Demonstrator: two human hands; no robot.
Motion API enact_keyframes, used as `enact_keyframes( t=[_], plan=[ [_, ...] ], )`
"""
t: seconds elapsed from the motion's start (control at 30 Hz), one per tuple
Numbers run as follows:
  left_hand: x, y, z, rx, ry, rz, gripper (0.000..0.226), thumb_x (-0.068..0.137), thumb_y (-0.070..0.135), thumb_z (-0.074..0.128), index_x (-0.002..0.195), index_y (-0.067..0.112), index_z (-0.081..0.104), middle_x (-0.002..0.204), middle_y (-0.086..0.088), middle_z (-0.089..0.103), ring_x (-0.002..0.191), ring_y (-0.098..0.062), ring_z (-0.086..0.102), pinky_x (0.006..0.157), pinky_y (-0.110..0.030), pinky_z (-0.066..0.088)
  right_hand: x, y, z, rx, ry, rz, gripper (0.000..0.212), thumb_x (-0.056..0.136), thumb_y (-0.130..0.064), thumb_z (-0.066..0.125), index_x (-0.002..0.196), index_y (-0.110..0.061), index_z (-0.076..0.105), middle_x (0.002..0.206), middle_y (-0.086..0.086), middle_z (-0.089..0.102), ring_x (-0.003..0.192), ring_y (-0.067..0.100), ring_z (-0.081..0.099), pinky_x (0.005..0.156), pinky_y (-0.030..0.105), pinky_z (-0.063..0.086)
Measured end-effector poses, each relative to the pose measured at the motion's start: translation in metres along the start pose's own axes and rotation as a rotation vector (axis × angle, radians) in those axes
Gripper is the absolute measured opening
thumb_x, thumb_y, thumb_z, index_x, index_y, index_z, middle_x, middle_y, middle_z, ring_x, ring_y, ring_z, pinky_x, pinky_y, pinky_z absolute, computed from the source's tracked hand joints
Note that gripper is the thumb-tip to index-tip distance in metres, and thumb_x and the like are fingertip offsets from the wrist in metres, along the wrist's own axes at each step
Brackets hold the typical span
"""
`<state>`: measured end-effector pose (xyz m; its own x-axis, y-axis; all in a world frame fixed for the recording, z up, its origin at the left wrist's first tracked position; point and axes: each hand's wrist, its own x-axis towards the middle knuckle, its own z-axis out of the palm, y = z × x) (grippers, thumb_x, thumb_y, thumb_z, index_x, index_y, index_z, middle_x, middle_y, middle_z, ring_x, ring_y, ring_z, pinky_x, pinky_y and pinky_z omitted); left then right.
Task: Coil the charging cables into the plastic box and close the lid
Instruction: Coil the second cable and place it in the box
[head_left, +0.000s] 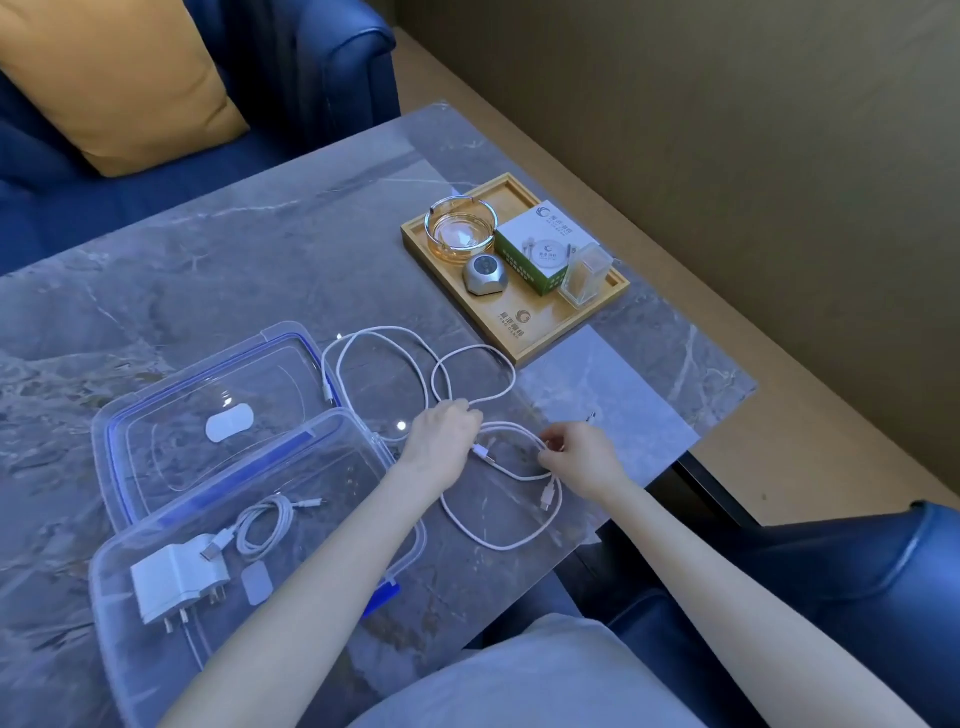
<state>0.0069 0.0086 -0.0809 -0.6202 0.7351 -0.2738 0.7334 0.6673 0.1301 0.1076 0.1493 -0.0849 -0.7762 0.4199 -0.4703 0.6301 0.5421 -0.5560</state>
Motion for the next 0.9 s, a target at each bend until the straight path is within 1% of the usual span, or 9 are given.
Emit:
enact_keyframes(
  t=[0.17, 0.3, 0.37, 0.43, 0.5, 0.6, 0.7, 0.8, 0.9],
  plan=[
    [-0.002, -0.012, -0.013, -0.277, 0.106, -0.075, 0.017, 0.089, 0.012, 0.051, 0.102, 0.009, 0.063, 0.102, -0.012, 0.059, 0.094, -0.035, 0.059, 0.077, -0.041, 0.05, 0.001, -0.016, -0.03, 0.243, -0.017, -0.043, 0.014, 0.08, -0.003, 0.055, 0.084, -0.003, 0.068, 0.063, 0.007, 0.055, 0.058, 0.017, 0.048, 0.064, 0.031, 0.042],
    [-0.006, -0.019, -0.03, -0.501, 0.209, -0.121, 0.013, 0.087, 0.018, 0.057, 0.09, 0.01, 0.068, 0.088, -0.011, 0.063, 0.085, -0.033, 0.059, 0.077, -0.043, 0.05, -0.001, -0.037, -0.058, 0.331, -0.005, -0.142, 0.016, 0.085, -0.004, 0.054, 0.087, -0.013, 0.067, 0.06, -0.007, 0.053, 0.047, -0.004, 0.049, 0.047, 0.006, 0.034],
    [-0.009, -0.021, -0.035, -0.566, 0.239, -0.13, 0.013, 0.086, 0.019, 0.058, 0.085, 0.011, 0.068, 0.078, -0.006, 0.061, 0.079, -0.028, 0.059, 0.073, -0.037, 0.05, 0.0, -0.045, -0.068, 0.336, 0.0, -0.188, 0.015, 0.089, -0.011, 0.054, 0.091, -0.017, 0.067, 0.066, -0.007, 0.057, 0.053, -0.001, 0.05, 0.047, 0.006, 0.036],
    [-0.011, -0.022, -0.038, -0.704, 0.237, -0.161, 0.013, 0.085, 0.02, 0.059, 0.083, 0.012, 0.069, 0.073, -0.002, 0.062, 0.073, -0.019, 0.058, 0.067, -0.02, 0.045, 0.0, -0.053, -0.076, 0.371, 0.007, -0.241, 0.018, 0.091, -0.013, 0.051, 0.096, -0.018, 0.068, 0.069, -0.006, 0.061, 0.056, 0.003, 0.051, 0.049, 0.011, 0.038],
    [-0.014, -0.024, -0.04, -0.793, 0.227, -0.17, 0.01, 0.083, 0.02, 0.062, 0.088, 0.013, 0.069, 0.078, -0.001, 0.065, 0.075, -0.013, 0.058, 0.067, -0.012, 0.042, -0.003, -0.062, -0.083, 0.425, 0.018, -0.295, 0.02, 0.093, -0.01, 0.049, 0.097, -0.017, 0.068, 0.066, -0.004, 0.061, 0.052, 0.001, 0.051, 0.049, 0.013, 0.038],
    [-0.017, -0.028, -0.035, -0.716, 0.243, -0.114, 0.035, 0.08, 0.021, 0.065, 0.114, 0.016, 0.057, 0.106, -0.001, 0.06, 0.099, -0.014, 0.056, 0.089, -0.026, 0.042, -0.008, -0.076, -0.094, 0.558, 0.034, -0.343, 0.02, 0.094, -0.01, 0.048, 0.099, -0.01, 0.067, 0.061, -0.002, 0.05, 0.044, 0.001, 0.04, 0.042, 0.009, 0.031],
    [-0.019, -0.025, -0.038, -0.783, 0.297, -0.096, 0.051, 0.081, 0.021, 0.066, 0.128, 0.018, 0.045, 0.114, 0.006, 0.047, 0.107, -0.008, 0.047, 0.094, -0.021, 0.034, -0.007, -0.083, -0.101, 0.691, -0.002, -0.357, 0.021, 0.093, -0.011, 0.049, 0.102, -0.006, 0.067, 0.063, 0.001, 0.046, 0.046, 0.007, 0.035, 0.042, 0.012, 0.028],
    [-0.021, -0.023, -0.045, -0.918, 0.332, -0.141, 0.037, 0.083, 0.02, 0.064, 0.118, 0.018, 0.054, 0.106, 0.001, 0.058, 0.097, -0.01, 0.053, 0.083, -0.016, 0.037, -0.003, -0.087, -0.101, 0.827, -0.054, -0.382, 0.021, 0.093, -0.008, 0.048, 0.095, -0.009, 0.068, 0.065, 0.004, 0.042, 0.047, 0.011, 0.03, 0.045, 0.017, 0.026],
    [-0.023, -0.024, -0.052, -1.028, 0.27, -0.206, 0.007, 0.084, 0.024, 0.061, 0.092, 0.023, 0.062, 0.085, -0.004, 0.069, 0.069, -0.002, 0.055, 0.063, -0.019, 0.039, -0.001, -0.089, -0.097, 0.897, -0.065, -0.365, 0.021, 0.093, -0.006, 0.046, 0.094, -0.007, 0.067, 0.064, 0.005, 0.041, 0.048, 0.012, 0.029, 0.045, 0.018, 0.026]
  ],
)
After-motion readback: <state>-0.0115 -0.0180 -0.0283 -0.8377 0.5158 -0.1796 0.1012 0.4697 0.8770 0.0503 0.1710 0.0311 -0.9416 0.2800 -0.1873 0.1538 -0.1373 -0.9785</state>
